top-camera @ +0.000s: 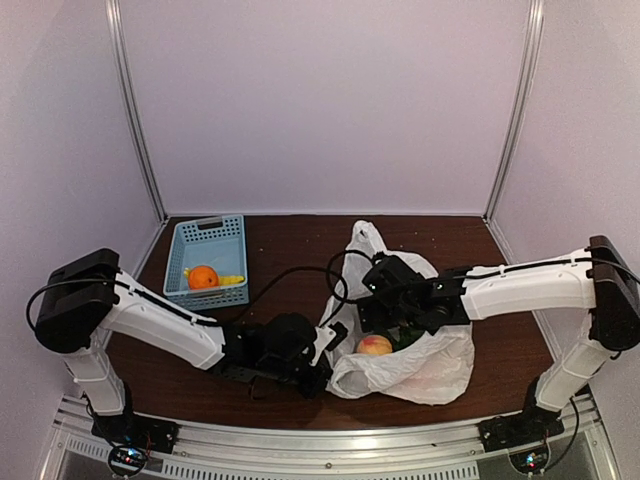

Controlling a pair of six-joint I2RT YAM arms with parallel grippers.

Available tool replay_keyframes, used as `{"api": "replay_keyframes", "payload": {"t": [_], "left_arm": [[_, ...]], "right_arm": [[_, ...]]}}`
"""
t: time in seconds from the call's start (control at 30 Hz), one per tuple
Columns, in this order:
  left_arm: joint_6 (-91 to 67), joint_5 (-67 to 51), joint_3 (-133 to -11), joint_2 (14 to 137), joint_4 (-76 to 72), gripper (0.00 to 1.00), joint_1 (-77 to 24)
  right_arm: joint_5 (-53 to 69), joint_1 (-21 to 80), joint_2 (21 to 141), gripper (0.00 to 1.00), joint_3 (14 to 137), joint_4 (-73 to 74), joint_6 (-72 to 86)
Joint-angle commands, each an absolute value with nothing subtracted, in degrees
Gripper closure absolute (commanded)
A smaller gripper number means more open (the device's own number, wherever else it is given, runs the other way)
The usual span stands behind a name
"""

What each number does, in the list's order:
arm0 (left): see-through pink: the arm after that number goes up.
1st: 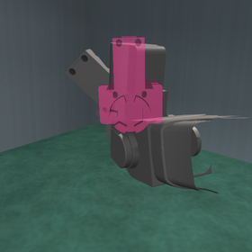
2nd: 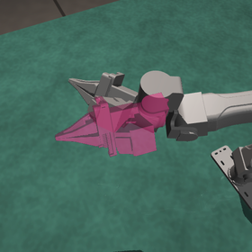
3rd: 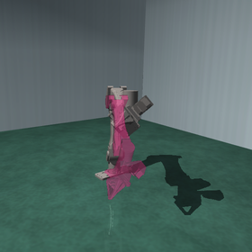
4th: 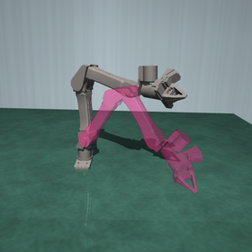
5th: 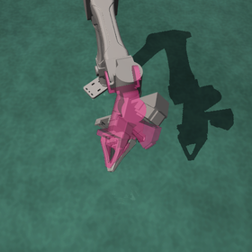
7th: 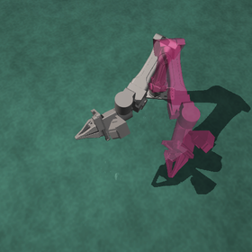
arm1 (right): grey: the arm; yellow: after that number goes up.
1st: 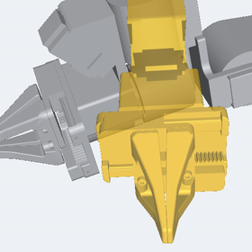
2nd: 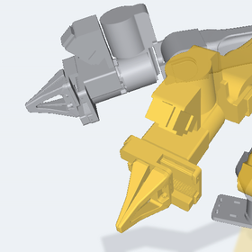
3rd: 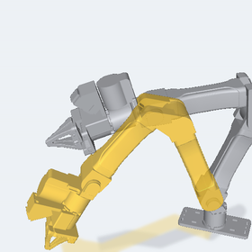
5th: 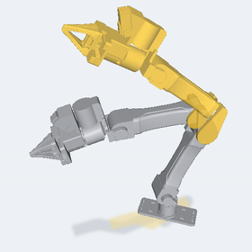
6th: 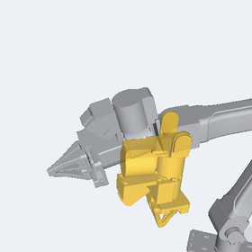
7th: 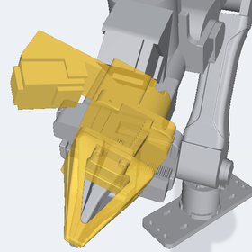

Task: Untie the knot of the plastic bag and take out the fruit
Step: Reach into the gripper in the takeout bag, then pick up the fake fruit from the takeout bag.

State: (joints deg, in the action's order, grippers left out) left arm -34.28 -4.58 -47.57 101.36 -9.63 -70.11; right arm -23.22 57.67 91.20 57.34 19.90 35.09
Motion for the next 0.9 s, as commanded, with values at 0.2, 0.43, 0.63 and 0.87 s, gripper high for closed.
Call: {"api": "replay_keyframes", "payload": {"t": [0.2, 0.43, 0.63, 0.87], "left_arm": [[-32.5, -2.5, -48.2, 104.1, -7.8, 1.00, -70.5], [-32.8, -2.2, -48.4, 104.3, -7.8, 1.00, -70.4], [-33.1, -2.1, -48.6, 104.3, -7.8, 1.00, -70.4], [-33.6, -1.8, -48.8, 104.1, -7.8, 1.00, -70.4]], "right_arm": [[-11.6, 56.1, 95.8, 0.09, 55.0, 21.8, 33.1], [-6.1, 57.3, 97.6, 0.09, 54.8, 19.7, 36.6], [-5.8, 58.9, 98.7, 0.10, 53.1, 19.0, 39.1], [-8.5, 60.1, 98.0, 0.33, 53.2, 19.5, 40.9]]}}
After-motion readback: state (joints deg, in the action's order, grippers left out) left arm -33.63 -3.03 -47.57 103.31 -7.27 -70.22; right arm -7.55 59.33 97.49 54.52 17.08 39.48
